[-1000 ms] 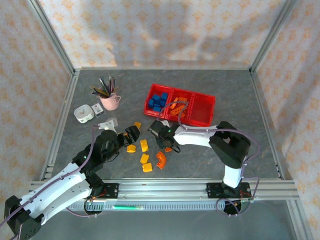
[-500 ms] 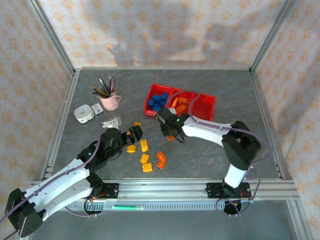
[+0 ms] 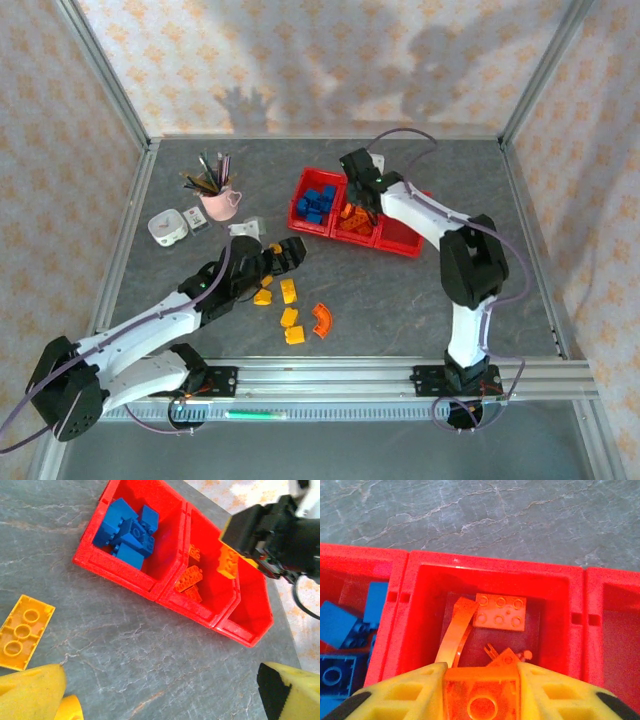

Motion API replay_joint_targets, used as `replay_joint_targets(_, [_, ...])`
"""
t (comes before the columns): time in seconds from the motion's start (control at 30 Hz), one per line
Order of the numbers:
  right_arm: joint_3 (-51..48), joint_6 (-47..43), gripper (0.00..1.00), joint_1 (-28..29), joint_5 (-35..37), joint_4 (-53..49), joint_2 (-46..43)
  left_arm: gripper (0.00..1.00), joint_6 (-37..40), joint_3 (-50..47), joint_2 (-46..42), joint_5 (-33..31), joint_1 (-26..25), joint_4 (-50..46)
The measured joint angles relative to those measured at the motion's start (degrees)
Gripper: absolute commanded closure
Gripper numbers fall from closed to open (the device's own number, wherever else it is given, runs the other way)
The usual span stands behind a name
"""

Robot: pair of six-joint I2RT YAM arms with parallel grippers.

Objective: Sort the legos into containers by color
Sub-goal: Place the lego in the container.

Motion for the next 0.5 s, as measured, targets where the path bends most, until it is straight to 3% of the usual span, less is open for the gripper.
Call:
replay_joint_targets(0.23, [2.47,-1.20,0.42,0.15,-0.46,-0.22,1.33,0.01,1.07,1.27,1.11,0.85,0.00,0.74])
replay_joint_targets(0.5, [-6.84,-0.96,0.36,5.03,-0.74,-0.02,-9.42,0.01,1.44,0.50,-4.15,0.87,0.00,-0.26])
